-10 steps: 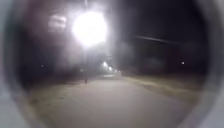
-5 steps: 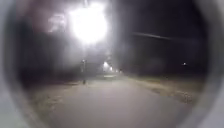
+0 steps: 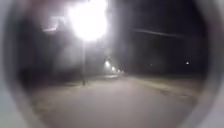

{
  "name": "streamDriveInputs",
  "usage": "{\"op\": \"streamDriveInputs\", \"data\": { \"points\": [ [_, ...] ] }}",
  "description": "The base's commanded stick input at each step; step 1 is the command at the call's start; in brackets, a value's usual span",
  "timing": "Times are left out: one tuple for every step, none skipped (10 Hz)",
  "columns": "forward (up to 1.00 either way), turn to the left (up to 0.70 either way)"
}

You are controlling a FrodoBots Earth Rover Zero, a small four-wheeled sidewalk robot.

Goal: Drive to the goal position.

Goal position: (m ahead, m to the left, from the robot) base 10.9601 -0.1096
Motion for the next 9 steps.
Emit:
{"op": "streamDriveInputs", "data": {
  "points": [
    [1.0,0.05],
    [1.0,0.04],
    [1.0,0.05],
    [1.0,0.05],
    [1.0,0.05],
    [1.0,0.06],
    [1.0,0.15],
    [1.0,0.11],
    [1.0,0.07]
  ]
}}
